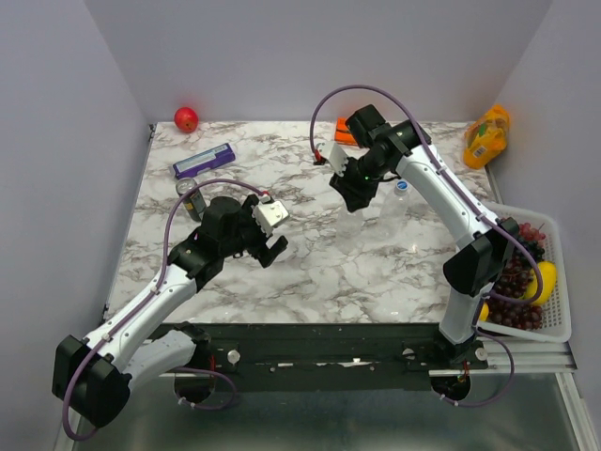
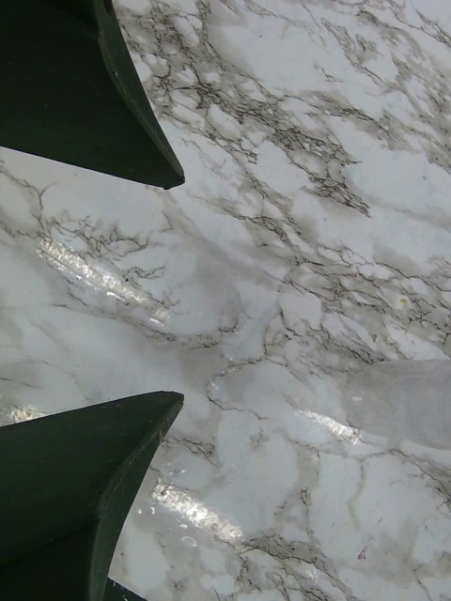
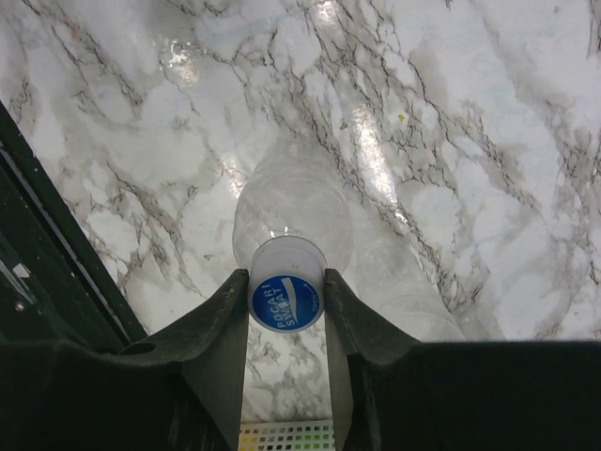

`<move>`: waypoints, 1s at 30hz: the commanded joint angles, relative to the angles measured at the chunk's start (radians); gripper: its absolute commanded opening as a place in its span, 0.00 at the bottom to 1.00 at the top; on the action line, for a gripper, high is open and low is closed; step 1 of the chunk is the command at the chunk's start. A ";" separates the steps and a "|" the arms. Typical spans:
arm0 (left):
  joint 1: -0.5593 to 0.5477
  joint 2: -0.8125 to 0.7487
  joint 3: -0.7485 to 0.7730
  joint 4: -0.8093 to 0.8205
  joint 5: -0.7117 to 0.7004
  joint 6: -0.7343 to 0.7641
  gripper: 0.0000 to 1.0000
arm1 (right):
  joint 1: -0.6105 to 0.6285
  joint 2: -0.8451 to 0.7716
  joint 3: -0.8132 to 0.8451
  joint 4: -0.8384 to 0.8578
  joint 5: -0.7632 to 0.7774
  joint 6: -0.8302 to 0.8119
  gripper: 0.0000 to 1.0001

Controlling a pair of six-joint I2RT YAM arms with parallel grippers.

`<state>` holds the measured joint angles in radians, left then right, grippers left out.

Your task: Screw on the bottle caps

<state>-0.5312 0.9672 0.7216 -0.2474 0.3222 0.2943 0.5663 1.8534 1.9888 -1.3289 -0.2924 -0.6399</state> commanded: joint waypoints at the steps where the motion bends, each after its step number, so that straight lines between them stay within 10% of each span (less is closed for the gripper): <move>1: 0.007 0.007 -0.007 0.022 -0.011 0.000 0.99 | 0.001 0.012 -0.022 -0.050 0.033 0.013 0.45; 30: 0.011 0.024 -0.001 0.033 0.005 -0.003 0.99 | 0.001 0.001 0.045 -0.026 -0.001 0.034 0.61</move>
<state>-0.5289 0.9936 0.7216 -0.2295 0.3225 0.2943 0.5663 1.8534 1.9976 -1.3338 -0.2790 -0.6216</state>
